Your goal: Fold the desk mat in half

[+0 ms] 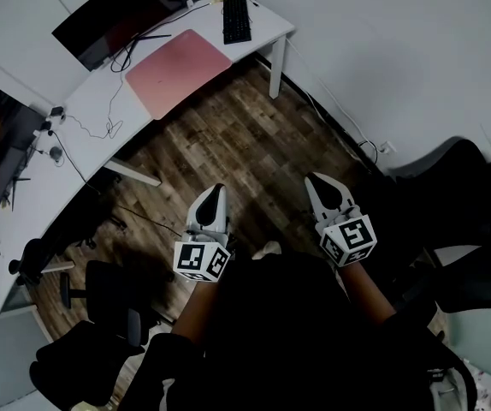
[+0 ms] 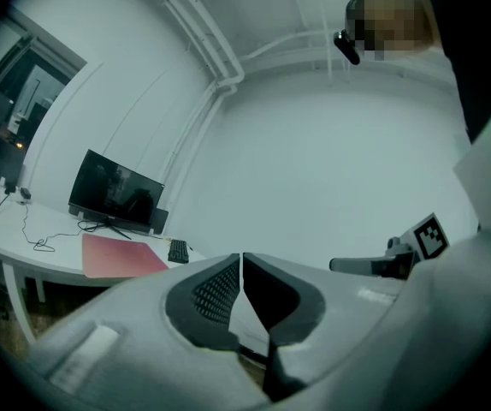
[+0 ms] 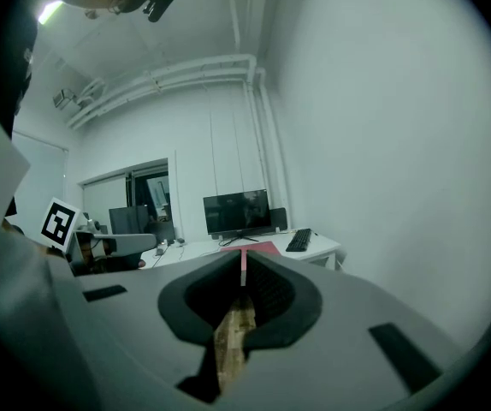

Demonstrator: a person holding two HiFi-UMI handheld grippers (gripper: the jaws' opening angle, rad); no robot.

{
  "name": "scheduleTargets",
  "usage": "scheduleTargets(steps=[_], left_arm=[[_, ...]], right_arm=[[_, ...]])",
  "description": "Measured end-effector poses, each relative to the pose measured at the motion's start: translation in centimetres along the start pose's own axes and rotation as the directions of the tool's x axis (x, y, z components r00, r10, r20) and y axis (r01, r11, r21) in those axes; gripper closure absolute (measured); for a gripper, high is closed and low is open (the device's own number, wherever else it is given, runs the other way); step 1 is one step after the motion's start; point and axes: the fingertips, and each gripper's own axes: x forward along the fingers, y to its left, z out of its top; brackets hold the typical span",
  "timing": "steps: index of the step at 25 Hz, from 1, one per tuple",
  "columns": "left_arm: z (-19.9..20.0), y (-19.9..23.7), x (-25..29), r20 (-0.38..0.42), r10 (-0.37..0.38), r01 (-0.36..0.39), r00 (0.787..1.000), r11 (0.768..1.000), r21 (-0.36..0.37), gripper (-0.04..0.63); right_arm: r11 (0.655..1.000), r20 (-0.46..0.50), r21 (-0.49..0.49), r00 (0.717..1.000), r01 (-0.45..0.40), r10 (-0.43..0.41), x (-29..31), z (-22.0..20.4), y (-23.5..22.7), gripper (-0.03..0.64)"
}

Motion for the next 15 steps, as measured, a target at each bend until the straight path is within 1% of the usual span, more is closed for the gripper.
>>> scheduleTargets(steps=[1,2,5,6,7,8,10,15], left_arm=[[-0.1,0.0,-0.1,-0.001,-0.002,0.002,1.000,1.000,-0.007,0.571],[-0.2,0.0,-0.3,-0.004,0.000,-0.001,1.000,1.000,-0.009,0.571],[-0.6,0.1,-0.7,-0.015,0.006,-0.005,1.000,1.000,0.025,0.560],[-0.8,0.1,-0.7,-0.015,0.005,-0.004,1.000,0.999,0.033,0.507],[-0.9,0.1,-0.6,-0.015,0.008,-0.007,1.000,0.999,0.036,0.402],[-1.0,0.2,-0.6,-0.015,0.017,-0.016,1.000,0.999,0.037,0.348],[-1.2,0.5,-0.7,-0.017,0.039,-0.039,0.999,0.998,0.043,0.301],[-2.5,0.5,-0.7,-0.059,0.069,-0.065,0.996,0.995,0.074,0.262]], right_arm=[[1.000,-0.005,0.006,1.000,-0.010,0.010,-0.1,-0.1,0.0,0.602],[1.000,-0.011,0.008,1.000,-0.017,0.017,-0.3,-0.3,0.0,0.569],[1.000,-0.021,0.003,1.000,-0.009,0.009,-0.9,-1.1,-0.5,0.428],[1.000,-0.021,0.002,1.000,0.003,-0.003,-1.2,-1.3,-0.9,0.375],[1.000,-0.021,0.003,1.000,0.016,-0.016,-1.4,-1.5,-1.3,0.337],[1.000,-0.024,0.006,0.999,0.024,-0.024,-1.6,-1.7,-1.6,0.313],[1.000,-0.034,0.013,0.999,0.028,-0.028,-2.1,-2.2,-2.0,0.282],[0.999,-0.037,-0.002,0.998,0.042,-0.043,-3.3,-2.4,-2.6,0.272]])
